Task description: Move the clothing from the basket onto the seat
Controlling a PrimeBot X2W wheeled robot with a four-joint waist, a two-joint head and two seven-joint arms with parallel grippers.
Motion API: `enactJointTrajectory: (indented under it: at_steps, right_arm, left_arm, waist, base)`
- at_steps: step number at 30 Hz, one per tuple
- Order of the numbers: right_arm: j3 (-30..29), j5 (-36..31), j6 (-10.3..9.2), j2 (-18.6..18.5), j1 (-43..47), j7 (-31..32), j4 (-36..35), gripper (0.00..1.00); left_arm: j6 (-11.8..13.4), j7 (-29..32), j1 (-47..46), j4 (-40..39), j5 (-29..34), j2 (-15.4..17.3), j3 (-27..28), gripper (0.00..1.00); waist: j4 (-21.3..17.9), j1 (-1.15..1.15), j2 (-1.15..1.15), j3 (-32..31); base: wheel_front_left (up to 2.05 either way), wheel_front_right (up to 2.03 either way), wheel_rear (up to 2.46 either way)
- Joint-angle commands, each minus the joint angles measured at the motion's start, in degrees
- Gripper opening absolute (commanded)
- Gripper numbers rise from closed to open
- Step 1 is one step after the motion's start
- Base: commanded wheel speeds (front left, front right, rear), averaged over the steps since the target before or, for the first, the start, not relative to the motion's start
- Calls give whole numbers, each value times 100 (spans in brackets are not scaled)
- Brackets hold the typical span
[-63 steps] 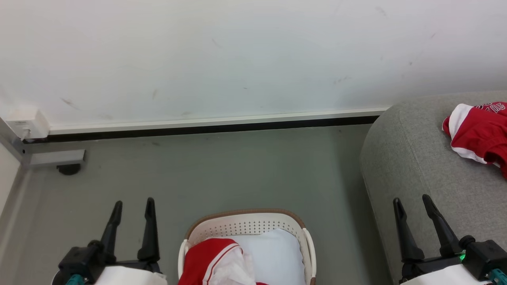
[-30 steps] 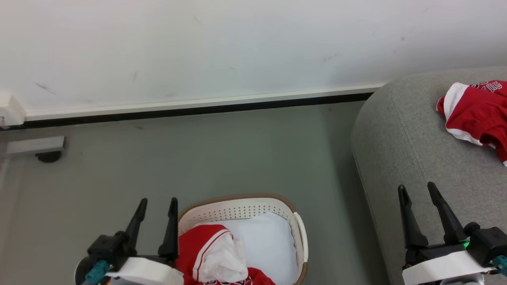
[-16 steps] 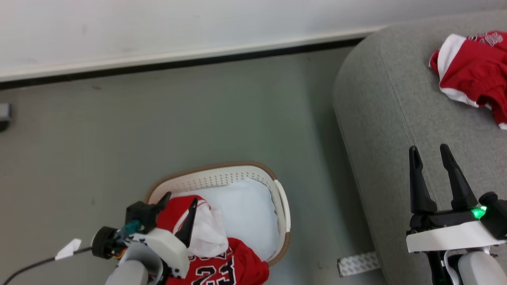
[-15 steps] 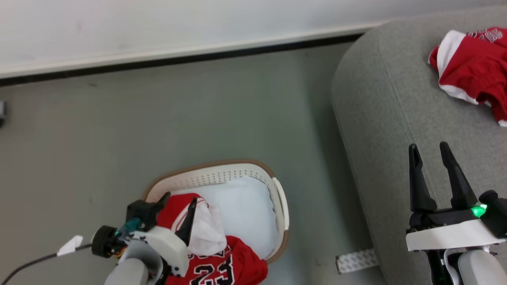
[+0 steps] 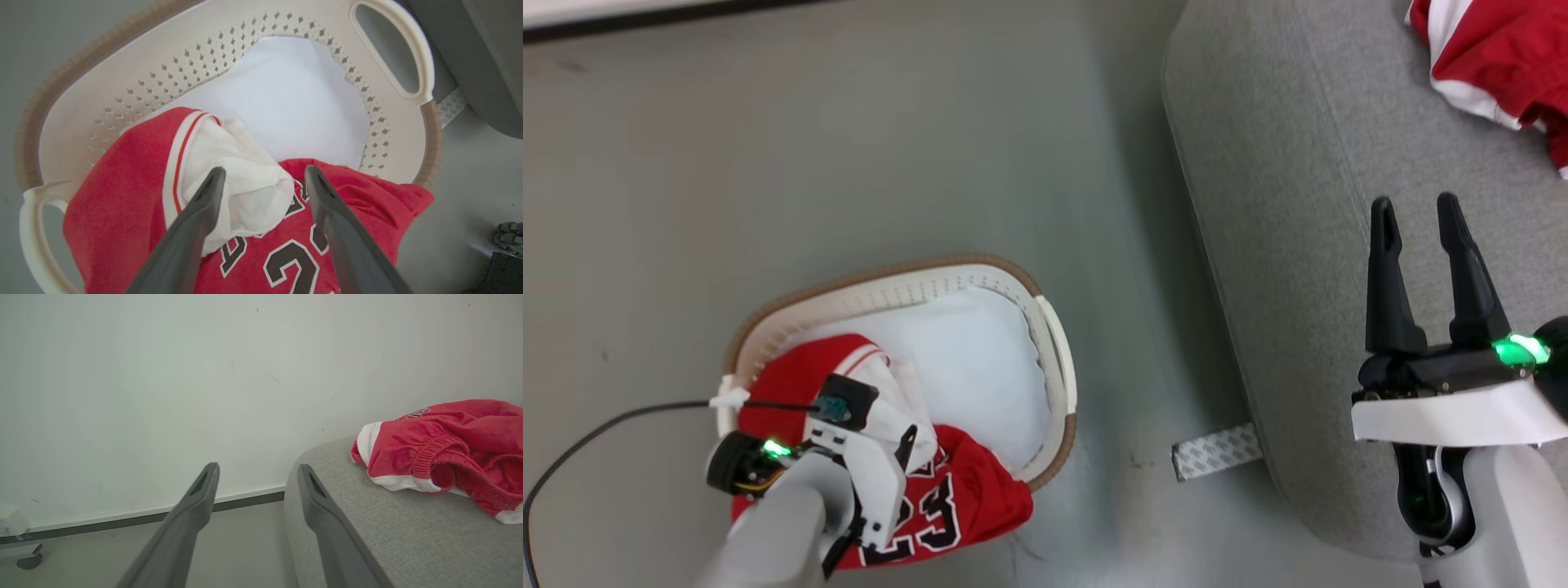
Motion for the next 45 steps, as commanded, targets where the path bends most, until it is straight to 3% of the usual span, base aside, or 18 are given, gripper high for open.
enactJointTrajectory:
  at_steps: [1, 9, 23, 24, 25, 26, 36, 45]
  right_arm:
    - [7, 63, -13, 19, -125, 2, -53, 100]
    - [136, 289, -13, 31, -396, 2, -265, 100]
    - [286, 444, -13, 28, -612, 2, -591, 100]
    - [286, 446, -13, 28, -628, 2, -602, 100]
    - [285, 445, -13, 29, -642, 2, -614, 100]
    - [278, 439, -13, 29, -647, 2, -619, 100]
    - [257, 334, -13, 28, -573, 2, -525, 100]
    - [188, 13, -13, 24, -338, 3, -363, 100]
  left_arm:
    - [16, 102, -152, 158, -26, 95, -90, 100]
    - [15, 592, -876, 863, 127, 442, -657, 100]
    - [152, 1209, -1105, 1161, 58, 736, -793, 100]
    - [145, 1259, -1084, 1167, 51, 733, -807, 47]
    - [138, 1299, -1074, 1175, 46, 731, -825, 29]
    - [131, 1298, -1071, 1181, 29, 724, -829, 0]
    - [167, 961, -1030, 1185, -80, 599, -847, 0]
    - [101, 107, -629, 1169, -452, 173, -702, 0]
  waist:
    - [-137, -1, 0, 324]
    - [-365, -1, 0, 1000]
    - [-787, -1, 0, 1679]
    - [-792, -1, 0, 1691]
    - [-796, -1, 0, 1699]
    - [-793, -1, 0, 1702]
    - [-678, -1, 0, 1447]
    - [-360, -1, 0, 282]
  base:
    - [0, 0, 0]
    - [0, 0, 0]
    - [0, 0, 0]
    - [0, 0, 0]
    - [0, 0, 0]
    - [0, 0, 0]
    - [0, 0, 0]
    - [0, 0, 0]
